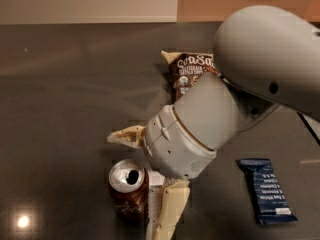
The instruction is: Pick coke can
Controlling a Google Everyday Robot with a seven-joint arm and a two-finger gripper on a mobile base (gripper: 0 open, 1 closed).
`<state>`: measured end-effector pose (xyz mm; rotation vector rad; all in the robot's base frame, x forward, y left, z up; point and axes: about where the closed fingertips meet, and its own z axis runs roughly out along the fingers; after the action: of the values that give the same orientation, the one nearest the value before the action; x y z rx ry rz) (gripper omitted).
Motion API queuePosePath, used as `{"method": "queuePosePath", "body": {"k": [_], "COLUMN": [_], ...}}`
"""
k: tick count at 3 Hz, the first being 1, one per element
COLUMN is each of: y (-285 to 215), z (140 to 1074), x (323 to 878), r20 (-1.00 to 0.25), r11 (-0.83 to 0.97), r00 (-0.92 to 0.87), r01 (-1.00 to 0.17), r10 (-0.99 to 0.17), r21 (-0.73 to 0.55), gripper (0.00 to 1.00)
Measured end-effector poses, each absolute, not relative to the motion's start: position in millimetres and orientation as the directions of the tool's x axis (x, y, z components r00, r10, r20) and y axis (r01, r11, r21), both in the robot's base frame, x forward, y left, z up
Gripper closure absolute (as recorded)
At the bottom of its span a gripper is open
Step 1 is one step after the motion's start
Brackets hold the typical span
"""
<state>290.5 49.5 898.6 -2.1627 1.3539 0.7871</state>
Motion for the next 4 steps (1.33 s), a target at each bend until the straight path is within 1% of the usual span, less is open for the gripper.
{"method": "queuePosePath", "body": {"k": [1,3,4], "y": [56,55,53], "z": [896,897,915], "x": [286,298,306], "r20": [-0.688,-0.689,-0.68], "r11": [-0.416,-0.407,-0.403], "r00": [0.354,0.354,0.354], "r01": [-0.906,-0.908,-0.91], "r10": [-0.633,-0.632,-0.642], "r21": [-0.084,-0.093,-0.094], "gripper": [0.15,0.62,0.84]}}
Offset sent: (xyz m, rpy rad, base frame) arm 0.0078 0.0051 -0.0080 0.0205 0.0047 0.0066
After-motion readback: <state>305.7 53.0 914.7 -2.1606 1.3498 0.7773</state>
